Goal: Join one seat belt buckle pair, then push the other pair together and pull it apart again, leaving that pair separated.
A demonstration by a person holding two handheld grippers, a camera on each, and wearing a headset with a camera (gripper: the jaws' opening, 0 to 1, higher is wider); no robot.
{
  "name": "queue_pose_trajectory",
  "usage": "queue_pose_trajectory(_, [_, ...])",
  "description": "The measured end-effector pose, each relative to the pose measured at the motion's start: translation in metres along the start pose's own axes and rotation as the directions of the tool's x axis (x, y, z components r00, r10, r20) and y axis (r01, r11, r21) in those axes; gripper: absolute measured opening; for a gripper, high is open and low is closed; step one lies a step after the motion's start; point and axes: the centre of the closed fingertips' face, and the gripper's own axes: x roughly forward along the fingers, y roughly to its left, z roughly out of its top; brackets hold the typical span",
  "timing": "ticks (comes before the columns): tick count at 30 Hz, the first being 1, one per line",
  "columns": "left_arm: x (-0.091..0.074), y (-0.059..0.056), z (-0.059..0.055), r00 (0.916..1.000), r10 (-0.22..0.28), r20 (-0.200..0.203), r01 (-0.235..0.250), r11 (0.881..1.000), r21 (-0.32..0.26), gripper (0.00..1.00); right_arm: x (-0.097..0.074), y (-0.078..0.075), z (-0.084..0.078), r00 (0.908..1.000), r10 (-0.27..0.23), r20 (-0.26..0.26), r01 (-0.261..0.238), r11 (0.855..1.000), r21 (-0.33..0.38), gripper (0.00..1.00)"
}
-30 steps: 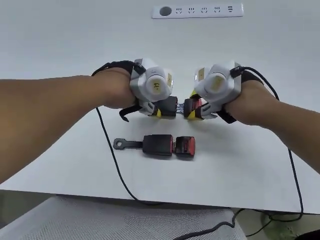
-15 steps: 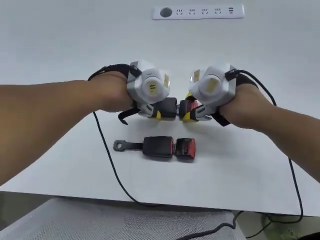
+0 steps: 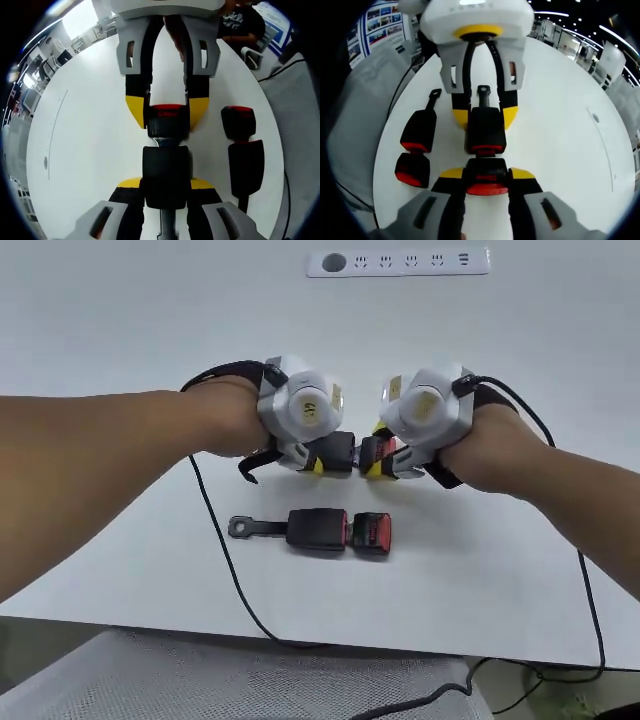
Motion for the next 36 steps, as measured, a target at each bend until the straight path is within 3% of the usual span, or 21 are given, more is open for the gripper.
queue_pose_trajectory(10, [0.000, 0.002, -0.002, 1.0000, -0.001, 0.004, 0.001, 1.000, -0.013, 0.32, -0.006, -0.003, -0.011, 1.0000, -0.002, -0.008, 0.002, 1.000, 0.011, 0.32])
queue_pose_trajectory(12, [0.001, 0.002, -0.001, 1.0000, -0.003, 0.002, 0.003, 1.000, -0.003, 0.32, -0.008, -0.002, -0.012, 1.0000, 0.005, 0.004, -0.005, 0.999, 0.046, 0.32])
queue_pose_trajectory(19, [0.000, 0.001, 0.001, 0.9999, -0.004, -0.009, 0.004, 1.000, 0.004, 0.32, -0.014, -0.001, -0.023, 0.9999, -0.005, -0.011, 0.005, 1.000, 0.010, 0.33])
queue_pose_trajectory(36, [-0.001, 0.000, 0.001, 0.9996, 0.007, -0.029, -0.008, 1.000, -0.011, 0.33, -0.073, -0.001, -0.112, 0.9941, -0.038, -0.102, 0.040, 0.999, 0.017, 0.34])
